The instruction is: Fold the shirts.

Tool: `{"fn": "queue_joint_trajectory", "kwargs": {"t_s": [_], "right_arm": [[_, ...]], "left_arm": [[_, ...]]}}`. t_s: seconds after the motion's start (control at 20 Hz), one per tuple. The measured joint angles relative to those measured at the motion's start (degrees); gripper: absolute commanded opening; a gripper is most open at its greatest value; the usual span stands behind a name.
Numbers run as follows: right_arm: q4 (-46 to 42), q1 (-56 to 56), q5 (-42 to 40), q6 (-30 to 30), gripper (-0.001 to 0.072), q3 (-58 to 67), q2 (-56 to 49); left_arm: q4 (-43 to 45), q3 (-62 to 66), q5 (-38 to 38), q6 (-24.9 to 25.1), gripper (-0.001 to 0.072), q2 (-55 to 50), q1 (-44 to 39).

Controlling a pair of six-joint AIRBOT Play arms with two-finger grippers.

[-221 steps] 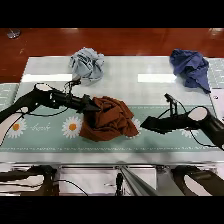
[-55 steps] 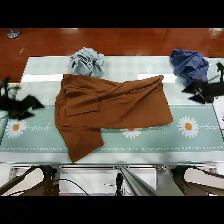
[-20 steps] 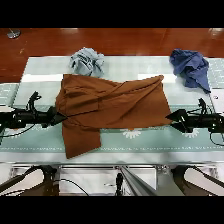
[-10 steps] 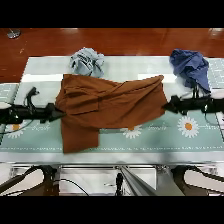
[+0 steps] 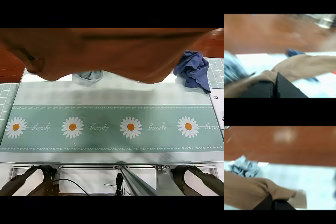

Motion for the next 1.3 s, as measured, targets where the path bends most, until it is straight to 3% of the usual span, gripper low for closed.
{"fn": "queue_joint_trajectory", "kwargs": {"t_s": [0.2,0.45,0.65,0.8,1.05,1.3], "right_arm": [[-4.2,0.1,4.0,2.4,0.0019,4.2,12.5],[-9.3,0.1,9.9,5.2,0.0019,5.5,22.9],[-12.5,0.2,14.2,5.8,0.0019,3.8,25.6],[-11.2,0.2,14.8,6.0,0.0019,-3.5,25.9],[-4.5,0.2,6.0,1.7,0.0019,-25.5,20.3],[0.6,0.2,-9.1,-3.7,0.0019,-36.1,2.7]], "left_arm": [[16.0,12.3,-2.3,-6.0,0.0029,9.9,0.0],[33.0,15.5,-6.4,-10.4,0.0029,21.8,-4.0],[43.7,11.7,-9.3,-12.9,0.0029,25.4,-11.7],[47.9,1.2,-10.4,-14.1,0.0029,25.6,-14.6],[48.8,-24.0,0.6,-17.8,0.003,20.7,-16.0],[46.3,-36.9,16.9,-20.5,0.003,7.4,-16.3]]}}
